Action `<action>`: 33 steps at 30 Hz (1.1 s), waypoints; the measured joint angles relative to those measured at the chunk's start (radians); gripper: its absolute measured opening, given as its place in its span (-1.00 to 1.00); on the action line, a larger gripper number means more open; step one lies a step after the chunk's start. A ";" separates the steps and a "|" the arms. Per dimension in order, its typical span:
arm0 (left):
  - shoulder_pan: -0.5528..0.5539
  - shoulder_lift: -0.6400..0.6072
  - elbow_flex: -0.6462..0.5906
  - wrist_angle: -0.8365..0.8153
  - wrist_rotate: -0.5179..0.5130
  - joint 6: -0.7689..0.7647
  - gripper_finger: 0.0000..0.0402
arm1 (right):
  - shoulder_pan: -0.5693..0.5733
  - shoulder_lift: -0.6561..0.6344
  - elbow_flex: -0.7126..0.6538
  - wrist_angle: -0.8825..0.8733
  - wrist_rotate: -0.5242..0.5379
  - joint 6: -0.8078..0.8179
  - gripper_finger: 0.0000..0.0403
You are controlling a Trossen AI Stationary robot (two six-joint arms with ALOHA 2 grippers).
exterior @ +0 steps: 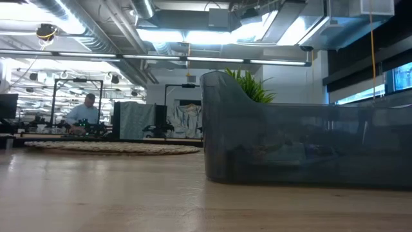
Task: Pick and place Granola Bars by type
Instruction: Put the red granola bar into the bottom transparent bin
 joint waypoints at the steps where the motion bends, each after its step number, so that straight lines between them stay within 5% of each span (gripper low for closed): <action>1: 0.000 0.014 0.000 0.032 0.000 0.017 -0.61 | -0.003 0.007 0.000 0.025 0.000 -0.026 0.57; 7: 0.005 0.087 0.000 0.151 -0.040 0.043 -0.61 | -0.029 0.053 0.000 0.224 -0.037 -0.151 0.57; 21: 0.010 0.117 0.001 0.273 -0.051 0.119 -0.61 | -0.115 0.132 0.000 0.404 -0.229 -0.153 0.56; 33: 0.010 0.117 0.001 0.274 -0.083 0.131 -0.61 | -0.131 0.135 0.000 0.418 -0.244 -0.158 -0.07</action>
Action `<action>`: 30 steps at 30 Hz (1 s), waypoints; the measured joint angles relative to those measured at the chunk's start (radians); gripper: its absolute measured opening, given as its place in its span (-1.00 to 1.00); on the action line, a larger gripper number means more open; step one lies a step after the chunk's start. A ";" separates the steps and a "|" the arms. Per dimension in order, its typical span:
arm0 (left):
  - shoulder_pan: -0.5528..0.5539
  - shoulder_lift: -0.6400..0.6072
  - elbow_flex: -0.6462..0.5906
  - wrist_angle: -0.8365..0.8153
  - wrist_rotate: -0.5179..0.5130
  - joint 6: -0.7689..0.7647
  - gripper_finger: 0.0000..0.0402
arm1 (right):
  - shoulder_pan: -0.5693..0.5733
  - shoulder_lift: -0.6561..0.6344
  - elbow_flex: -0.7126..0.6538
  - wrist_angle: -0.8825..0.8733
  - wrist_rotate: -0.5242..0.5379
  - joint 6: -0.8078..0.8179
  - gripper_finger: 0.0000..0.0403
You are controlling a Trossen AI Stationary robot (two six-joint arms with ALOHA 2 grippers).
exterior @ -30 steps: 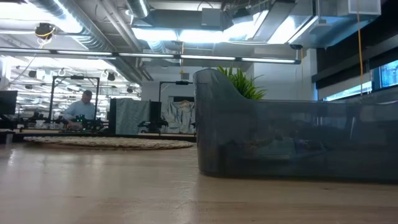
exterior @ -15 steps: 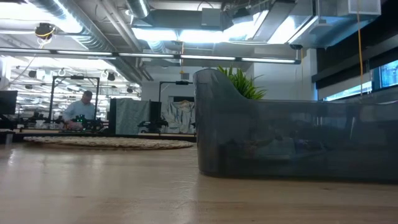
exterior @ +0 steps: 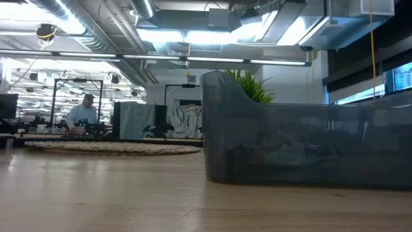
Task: Pick and place Granola Bars by type
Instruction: Put the red granola bar into the bottom transparent bin
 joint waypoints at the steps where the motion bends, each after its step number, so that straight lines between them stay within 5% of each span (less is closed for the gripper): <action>1: 0.000 0.000 0.000 0.000 -0.003 0.003 -0.62 | 0.000 0.000 0.000 0.000 0.000 0.000 -0.12; 12: 0.000 0.000 0.000 0.000 -0.007 0.068 -0.57 | 0.000 0.000 0.000 -0.001 0.002 -0.020 -0.37; 20: -0.015 -0.001 0.000 0.000 -0.024 0.068 -0.26 | 0.000 0.000 0.000 -0.001 0.001 -0.018 -0.37; 30: -0.091 -0.002 0.000 -0.099 -0.336 0.078 0.14 | 0.000 -0.020 -0.001 -0.034 0.002 0.007 -0.37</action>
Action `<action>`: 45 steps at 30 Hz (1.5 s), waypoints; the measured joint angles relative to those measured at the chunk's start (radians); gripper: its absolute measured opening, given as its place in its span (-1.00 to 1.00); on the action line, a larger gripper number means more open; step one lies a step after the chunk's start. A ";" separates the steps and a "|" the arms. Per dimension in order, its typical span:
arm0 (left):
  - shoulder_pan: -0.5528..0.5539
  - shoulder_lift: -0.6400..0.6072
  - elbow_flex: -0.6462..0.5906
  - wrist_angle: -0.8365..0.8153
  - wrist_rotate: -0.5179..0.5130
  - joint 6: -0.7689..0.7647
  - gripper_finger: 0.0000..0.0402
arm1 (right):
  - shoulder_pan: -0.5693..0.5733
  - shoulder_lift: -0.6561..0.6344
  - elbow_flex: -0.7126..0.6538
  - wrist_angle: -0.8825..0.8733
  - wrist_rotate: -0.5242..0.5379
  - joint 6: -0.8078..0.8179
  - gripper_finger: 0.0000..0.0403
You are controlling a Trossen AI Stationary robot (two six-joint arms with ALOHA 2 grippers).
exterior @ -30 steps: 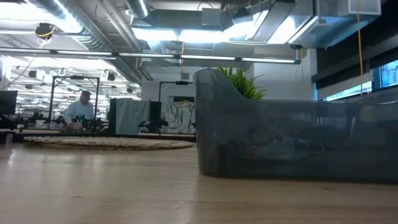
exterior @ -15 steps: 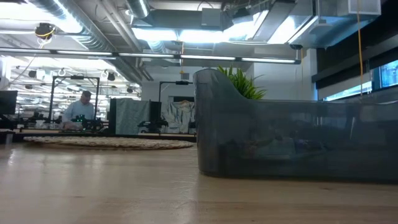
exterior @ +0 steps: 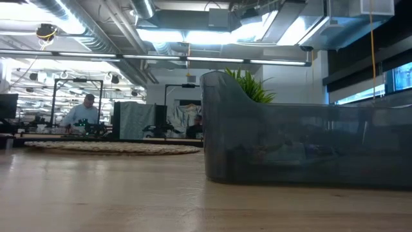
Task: Pick and place Granola Bars by type
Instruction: Put the red granola bar into the bottom transparent bin
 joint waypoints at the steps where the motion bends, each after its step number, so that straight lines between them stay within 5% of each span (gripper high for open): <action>1: -0.011 -0.001 0.000 -0.016 -0.044 -0.013 0.14 | 0.000 -0.006 0.000 -0.020 0.000 0.010 -0.37; 5: -0.051 -0.045 0.000 -0.152 -0.167 -0.180 0.14 | 0.001 -0.029 0.000 -0.158 -0.001 0.105 -0.37; 8: -0.066 -0.114 0.000 -0.326 -0.137 -0.319 0.13 | 0.001 -0.052 0.000 -0.310 -0.004 0.208 -0.37; 16: -0.018 -0.292 0.000 -0.813 0.216 -0.743 0.14 | 0.010 -0.116 0.000 -0.757 -0.196 0.569 -0.37; 25: 0.068 -0.311 0.000 -1.225 0.584 -1.103 0.14 | 0.096 -0.112 0.000 -1.225 -0.343 0.923 -0.37; 41: 0.038 -0.243 0.000 -1.552 0.853 -1.614 0.14 | 0.167 -0.106 -0.305 -1.087 -0.409 0.998 -0.37; 45: -0.006 -0.229 0.000 -1.616 0.850 -1.716 0.14 | 0.167 -0.106 -0.336 -1.079 -0.422 0.995 -0.37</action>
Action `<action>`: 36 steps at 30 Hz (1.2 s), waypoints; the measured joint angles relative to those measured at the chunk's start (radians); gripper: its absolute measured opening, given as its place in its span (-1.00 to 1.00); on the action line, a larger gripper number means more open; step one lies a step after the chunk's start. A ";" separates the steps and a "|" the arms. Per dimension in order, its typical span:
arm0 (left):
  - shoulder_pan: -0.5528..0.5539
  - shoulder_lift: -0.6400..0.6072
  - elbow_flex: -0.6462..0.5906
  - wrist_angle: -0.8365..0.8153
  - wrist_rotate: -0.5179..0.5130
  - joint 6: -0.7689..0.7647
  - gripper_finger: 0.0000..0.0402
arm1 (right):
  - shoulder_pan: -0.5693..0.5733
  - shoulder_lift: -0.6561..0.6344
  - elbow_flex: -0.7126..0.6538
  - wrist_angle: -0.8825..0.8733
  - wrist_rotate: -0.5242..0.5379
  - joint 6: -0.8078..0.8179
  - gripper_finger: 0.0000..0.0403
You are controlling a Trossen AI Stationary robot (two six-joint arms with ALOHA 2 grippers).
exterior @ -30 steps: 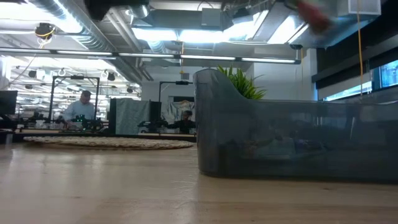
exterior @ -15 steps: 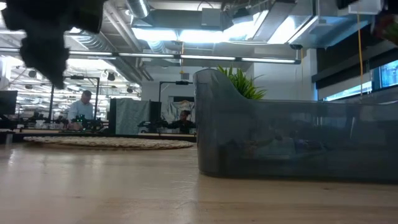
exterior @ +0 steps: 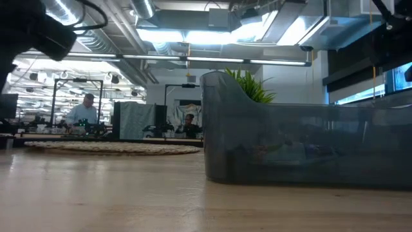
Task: Pick and place Granola Bars by type
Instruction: Put the red granola bar into the bottom transparent bin, then put the violet granola bar into the black bin
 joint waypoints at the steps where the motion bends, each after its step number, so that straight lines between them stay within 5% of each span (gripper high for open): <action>1: -0.012 0.003 0.000 -0.005 0.001 -0.028 0.14 | 0.000 0.000 -0.003 0.000 0.000 -0.001 -0.37; 11: -0.188 0.054 0.000 -0.006 0.067 -0.369 0.14 | 0.000 0.000 -0.007 0.012 0.000 -0.042 -0.36; 19: -0.292 0.113 0.000 -0.004 0.082 -0.554 0.15 | 0.000 0.000 -0.007 0.052 0.000 -0.065 -0.11; 36: -0.343 0.286 0.003 0.028 0.068 -0.577 0.15 | 0.000 0.000 -0.007 0.051 0.001 -0.074 0.03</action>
